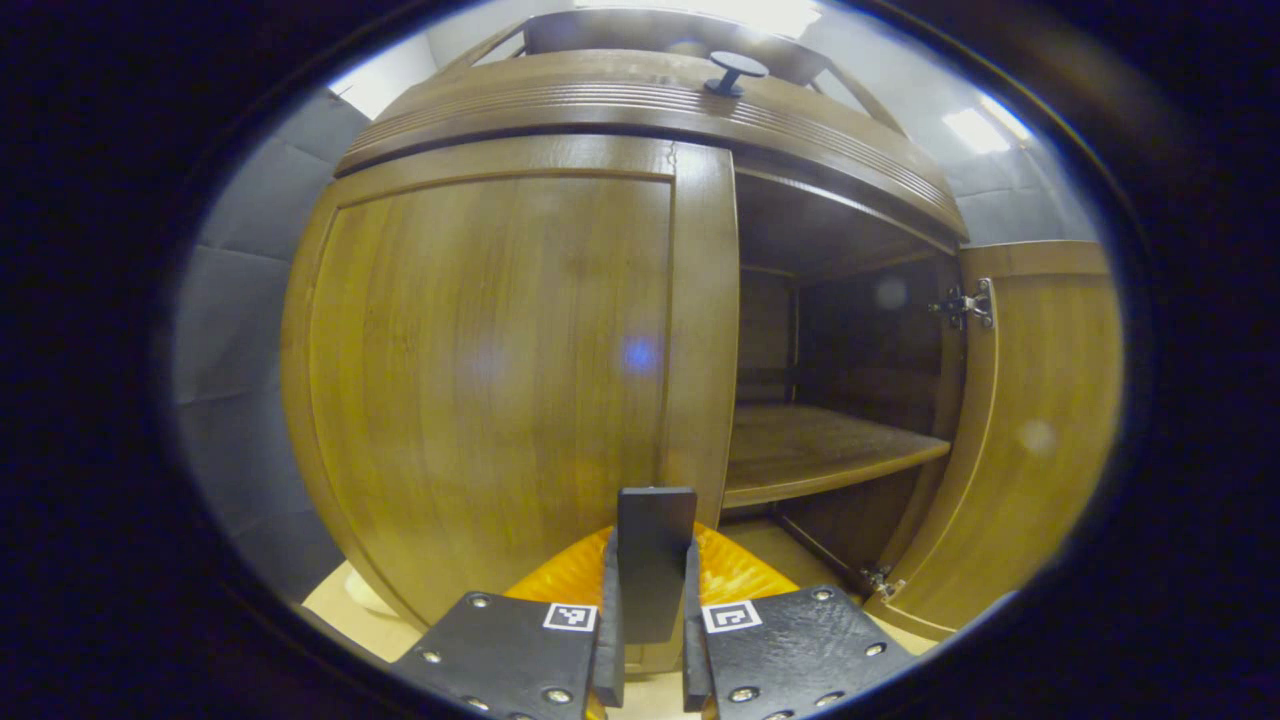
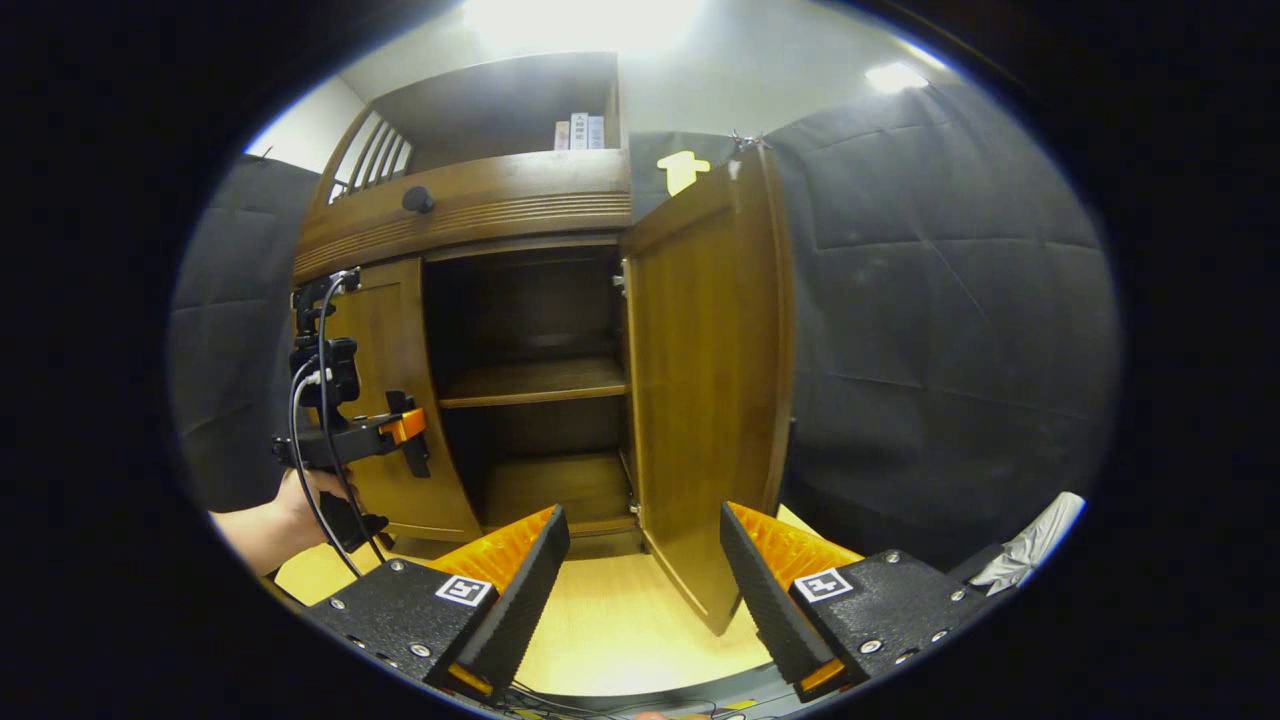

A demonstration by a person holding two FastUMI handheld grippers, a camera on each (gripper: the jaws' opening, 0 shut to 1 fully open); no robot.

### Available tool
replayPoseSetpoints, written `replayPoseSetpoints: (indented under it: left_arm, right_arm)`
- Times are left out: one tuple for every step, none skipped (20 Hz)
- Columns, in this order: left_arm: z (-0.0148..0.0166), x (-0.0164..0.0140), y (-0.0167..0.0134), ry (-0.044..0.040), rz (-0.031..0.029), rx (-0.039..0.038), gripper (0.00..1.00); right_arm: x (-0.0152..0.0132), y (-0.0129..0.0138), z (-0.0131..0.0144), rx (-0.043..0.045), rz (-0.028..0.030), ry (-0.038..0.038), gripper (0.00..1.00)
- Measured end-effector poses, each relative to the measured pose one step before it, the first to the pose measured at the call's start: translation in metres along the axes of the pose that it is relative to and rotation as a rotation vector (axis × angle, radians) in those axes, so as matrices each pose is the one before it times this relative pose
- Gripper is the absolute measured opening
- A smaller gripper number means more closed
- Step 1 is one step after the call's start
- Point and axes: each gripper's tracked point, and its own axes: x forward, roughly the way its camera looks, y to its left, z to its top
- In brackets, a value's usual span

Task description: Open the right door of the double-door shoe cabinet with the right hand, and open the left door with the left hand.

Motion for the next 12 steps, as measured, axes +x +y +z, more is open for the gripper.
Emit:
replayPoseSetpoints:
  left_arm:
    - [0.00162,-0.00281,-0.00022,-0.00606,-0.00124,-0.00031,0.30]
    - [0.00288,-0.00233,0.00039,-0.00495,-0.00190,0.00192,0.30]
    - [-0.00123,-0.00550,0.00003,0.00005,-0.00214,-0.00141,0.30]
    - [-0.00094,-0.00591,0.00043,0.00116,-0.00426,-0.00579,0.30]
    - [-0.00148,-0.00834,0.00130,0.00166,-0.00534,-0.00545,0.30]
    - [-0.00044,-0.00449,0.00183,0.00074,-0.00467,0.00109,0.31]
    - [0.00189,-0.00381,0.00087,-0.00086,-0.00120,0.00416,0.31]
    - [0.00118,-0.00382,0.00050,-0.00393,-0.00014,0.00508,0.17]
    - [0.00082,-0.00473,-0.00046,-0.00385,0.00007,0.00404,0.21]
    - [0.00058,-0.00609,-0.00083,-0.00239,0.00044,0.00188,0.26]
    - [-0.00196,-0.00913,0.00019,-0.00110,0.00248,-0.00271,0.31]
    - [-0.00049,-0.00601,0.00099,0.00048,0.00268,-0.00192,0.31]
  right_arm:
    - [0.00151,0.00480,-0.00006,0.00034,0.00993,-0.00352,0.94]
    - [0.00115,0.00287,-0.00137,0.00172,0.01111,-0.00131,0.92]
    - [0.00334,0.00516,0.00075,-0.00046,0.01585,-0.00027,0.92]
    - [0.00180,0.00319,-0.00011,-0.00187,0.01538,0.00220,0.92]
    - [0.00200,0.00275,-0.00237,-0.00225,0.01264,0.00545,0.92]
    - [0.00032,0.00240,0.00001,-0.00057,0.01278,0.00012,0.92]
    - [0.00177,0.00232,0.00051,-0.00113,0.01034,-0.00861,0.92]
    - [0.00183,0.00021,0.00081,-0.00133,0.00249,-0.00709,0.92]
    - [0.00239,0.00007,-0.00074,0.00228,0.00000,-0.00195,0.92]
    - [0.00207,0.00204,0.00107,0.00894,0.00426,-0.00237,0.92]
    - [0.00223,0.00275,-0.00062,0.00422,0.00527,-0.00028,0.92]
    - [0.00317,0.00110,-0.00189,-0.00661,0.00225,0.00796,0.92]
